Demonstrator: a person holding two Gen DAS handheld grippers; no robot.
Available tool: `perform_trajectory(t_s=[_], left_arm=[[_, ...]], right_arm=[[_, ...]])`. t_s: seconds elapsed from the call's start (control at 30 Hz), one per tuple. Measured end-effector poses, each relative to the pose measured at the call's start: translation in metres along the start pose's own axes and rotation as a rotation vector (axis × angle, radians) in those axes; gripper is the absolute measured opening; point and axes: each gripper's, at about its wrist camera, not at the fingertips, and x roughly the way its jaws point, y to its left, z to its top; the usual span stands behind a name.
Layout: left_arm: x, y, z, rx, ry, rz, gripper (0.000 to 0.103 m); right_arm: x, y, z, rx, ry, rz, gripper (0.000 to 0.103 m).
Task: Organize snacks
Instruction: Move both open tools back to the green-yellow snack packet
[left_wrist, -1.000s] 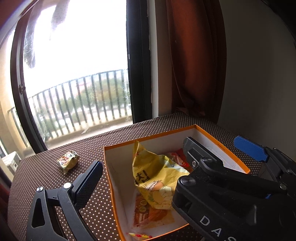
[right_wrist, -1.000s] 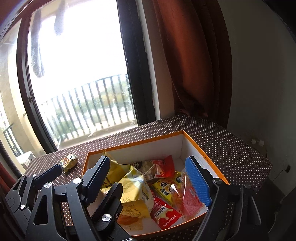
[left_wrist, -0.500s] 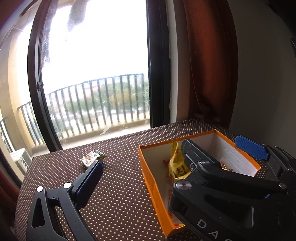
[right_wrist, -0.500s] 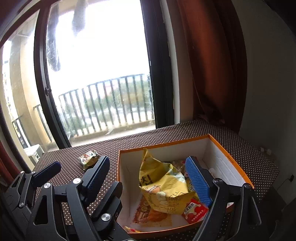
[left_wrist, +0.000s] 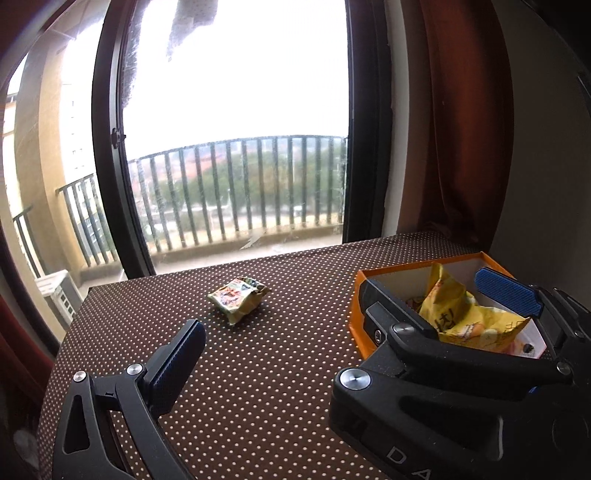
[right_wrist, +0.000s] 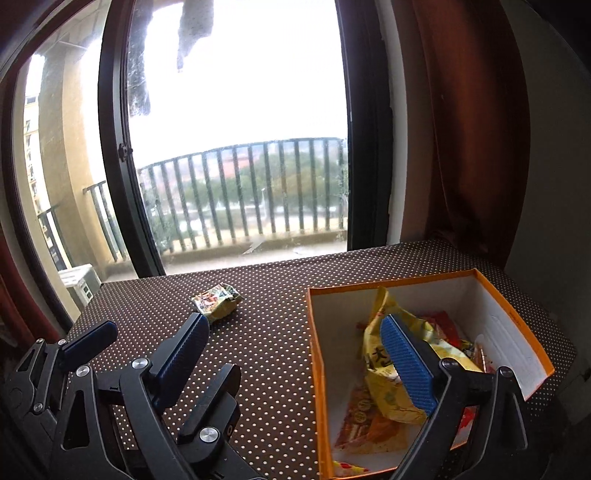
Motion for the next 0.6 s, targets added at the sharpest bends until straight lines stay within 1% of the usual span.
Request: perform_trajectory(t_s=[0.27, 0.37, 0.47, 0.6], left_arm=[[0.014, 0.044, -0.005, -0.016, 0.027, 0.043, 0.101], [0.021, 0.059, -0.004, -0.022, 0.036, 0.054, 0.101], [0.029, 0.073, -0.001, -0.022, 0.034, 0.079, 0.101], [0.043, 0.089, 0.006, -0.027, 0.034, 0.1, 0.101]], right_arm=[[0.029, 0.043, -0.001, -0.027, 0.047, 0.048, 0.097], [0.036, 0.055, 0.001, -0.035, 0.05, 0.061, 0.098], [0.045, 0.066, 0.003, -0.041, 0.047, 0.091, 0.098], [0.064, 0.082, 0.012, -0.045, 0.051, 0.115, 0.098]])
